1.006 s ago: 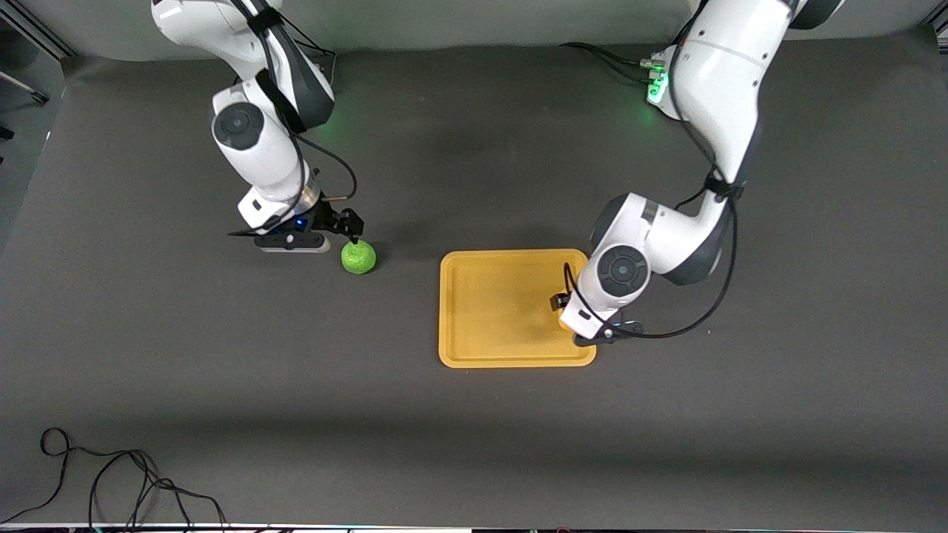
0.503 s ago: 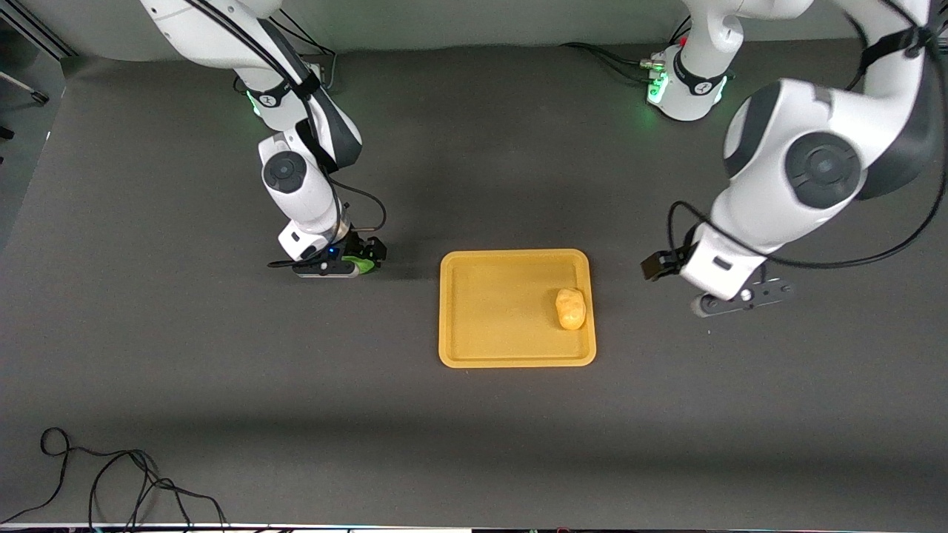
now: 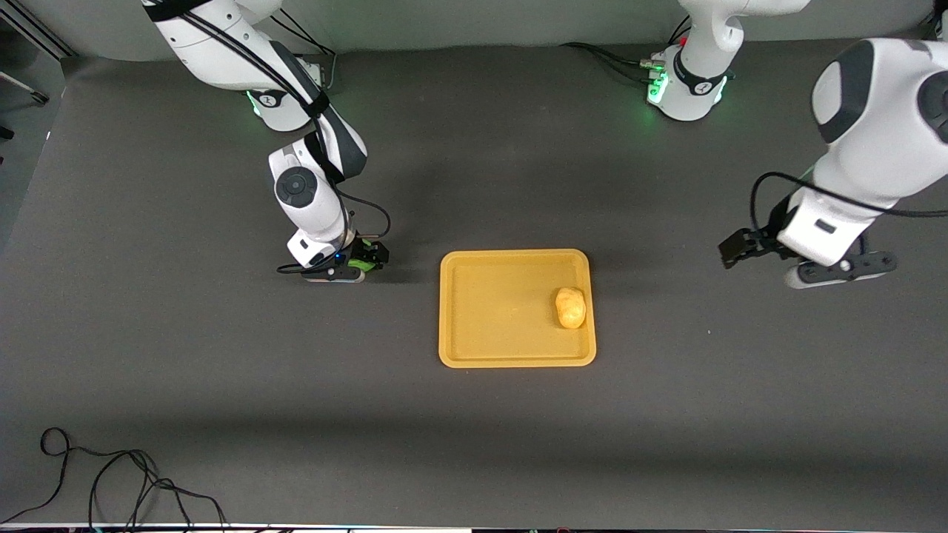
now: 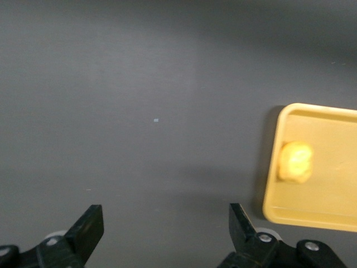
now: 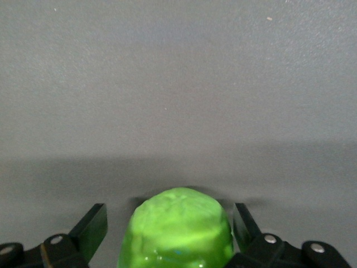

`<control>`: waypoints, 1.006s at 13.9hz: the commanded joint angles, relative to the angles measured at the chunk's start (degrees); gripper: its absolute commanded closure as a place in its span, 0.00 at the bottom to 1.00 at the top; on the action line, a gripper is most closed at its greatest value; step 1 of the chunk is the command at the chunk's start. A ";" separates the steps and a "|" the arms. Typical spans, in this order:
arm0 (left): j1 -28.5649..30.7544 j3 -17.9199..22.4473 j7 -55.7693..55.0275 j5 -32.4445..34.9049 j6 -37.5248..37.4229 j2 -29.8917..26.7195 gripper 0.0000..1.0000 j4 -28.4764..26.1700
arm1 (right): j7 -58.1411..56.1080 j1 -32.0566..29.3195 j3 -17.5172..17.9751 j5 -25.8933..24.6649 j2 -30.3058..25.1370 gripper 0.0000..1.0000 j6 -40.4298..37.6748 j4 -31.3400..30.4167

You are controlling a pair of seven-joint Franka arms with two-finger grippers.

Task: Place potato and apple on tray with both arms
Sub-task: 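Release the potato and withdraw the left gripper while the right grasps apple, then lift the green apple with the right gripper and carry it over the tray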

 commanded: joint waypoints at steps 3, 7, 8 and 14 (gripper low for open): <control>6.66 -0.56 6.74 0.57 -5.99 -2.36 0.00 2.74 | 0.65 0.42 -0.35 -0.70 0.51 0.44 -2.12 0.80; 7.02 -0.65 5.87 1.10 -15.03 5.02 0.00 15.13 | 0.29 0.25 -0.43 -0.70 -3.00 0.56 -7.37 3.94; 6.32 -0.65 5.69 1.45 -15.31 5.72 0.00 15.59 | 0.03 0.16 -0.52 -0.70 -4.14 0.56 -13.50 7.44; 4.12 -0.56 5.69 3.47 -15.66 4.85 0.00 15.50 | 0.29 -0.02 -0.52 -0.53 -6.71 0.56 -45.35 35.29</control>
